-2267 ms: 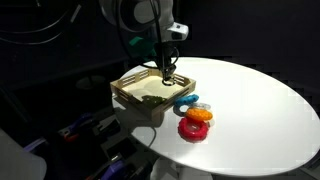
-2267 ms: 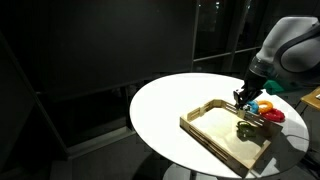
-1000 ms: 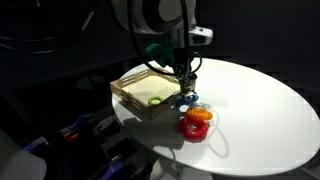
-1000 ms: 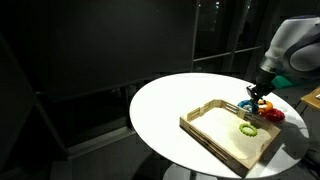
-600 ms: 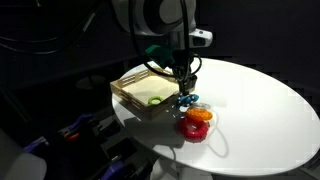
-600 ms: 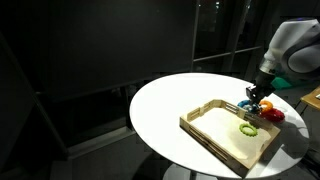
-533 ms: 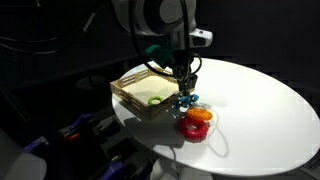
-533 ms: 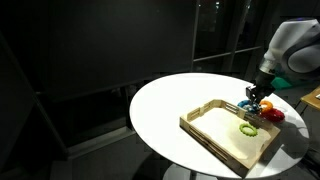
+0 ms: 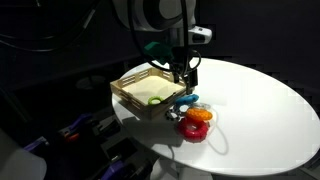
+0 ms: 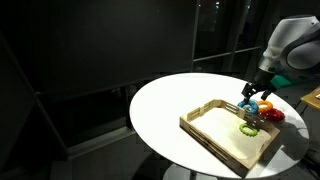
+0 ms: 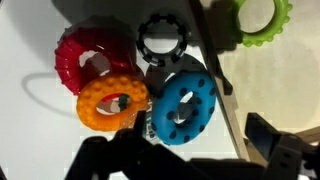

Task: Remove the striped black and white ring from the crate and put it on the table

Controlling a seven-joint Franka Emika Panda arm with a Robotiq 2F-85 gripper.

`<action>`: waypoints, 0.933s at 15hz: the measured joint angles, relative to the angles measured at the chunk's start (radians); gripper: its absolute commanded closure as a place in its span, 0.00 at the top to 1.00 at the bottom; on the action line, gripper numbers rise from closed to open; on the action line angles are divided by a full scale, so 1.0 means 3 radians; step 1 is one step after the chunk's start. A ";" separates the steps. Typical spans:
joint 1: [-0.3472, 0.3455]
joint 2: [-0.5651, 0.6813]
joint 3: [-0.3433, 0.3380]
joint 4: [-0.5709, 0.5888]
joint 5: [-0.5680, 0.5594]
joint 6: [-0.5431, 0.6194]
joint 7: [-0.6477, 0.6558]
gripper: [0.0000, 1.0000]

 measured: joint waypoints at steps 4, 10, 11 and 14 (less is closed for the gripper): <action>-0.0033 -0.0114 0.0142 0.0001 0.0440 -0.0261 -0.0376 1.00; -0.0061 -0.0424 0.0220 0.0007 0.0704 -0.0896 -0.0815 1.00; -0.0062 -0.0480 0.0220 0.0007 0.0704 -0.1003 -0.0852 1.00; -0.0062 -0.0673 0.0221 0.0007 0.0704 -0.1302 -0.0989 1.00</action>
